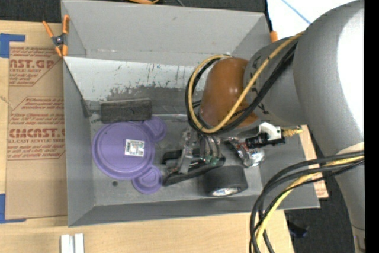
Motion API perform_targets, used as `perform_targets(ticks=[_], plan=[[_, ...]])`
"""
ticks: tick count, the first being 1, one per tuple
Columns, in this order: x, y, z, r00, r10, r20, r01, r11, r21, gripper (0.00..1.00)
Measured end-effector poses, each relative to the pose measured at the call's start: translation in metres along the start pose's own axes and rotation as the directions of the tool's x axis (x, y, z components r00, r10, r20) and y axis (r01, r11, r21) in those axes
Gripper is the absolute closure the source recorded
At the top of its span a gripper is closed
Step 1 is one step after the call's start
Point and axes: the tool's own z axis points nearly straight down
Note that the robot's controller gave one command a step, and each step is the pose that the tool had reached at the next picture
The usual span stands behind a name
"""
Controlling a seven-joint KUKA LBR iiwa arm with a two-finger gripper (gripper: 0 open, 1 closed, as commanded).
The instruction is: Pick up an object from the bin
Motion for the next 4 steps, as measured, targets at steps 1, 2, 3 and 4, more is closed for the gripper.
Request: perform_targets(ticks=[1, 2, 3, 4], plan=[[0.018, 0.004, -0.001, 1.000, 0.024, 0.015, -0.024, 1.000, -0.004, 1.00], [-0.009, 0.009, -0.001, 0.999, 0.035, 0.013, -0.034, 0.999, -0.006, 1.00], [0.004, -0.011, -0.002, 0.999, 0.031, 0.027, -0.031, 0.999, -0.013, 1.00], [0.004, -0.011, -0.002, 0.999, 0.031, 0.027, -0.031, 0.999, -0.013, 1.00]])
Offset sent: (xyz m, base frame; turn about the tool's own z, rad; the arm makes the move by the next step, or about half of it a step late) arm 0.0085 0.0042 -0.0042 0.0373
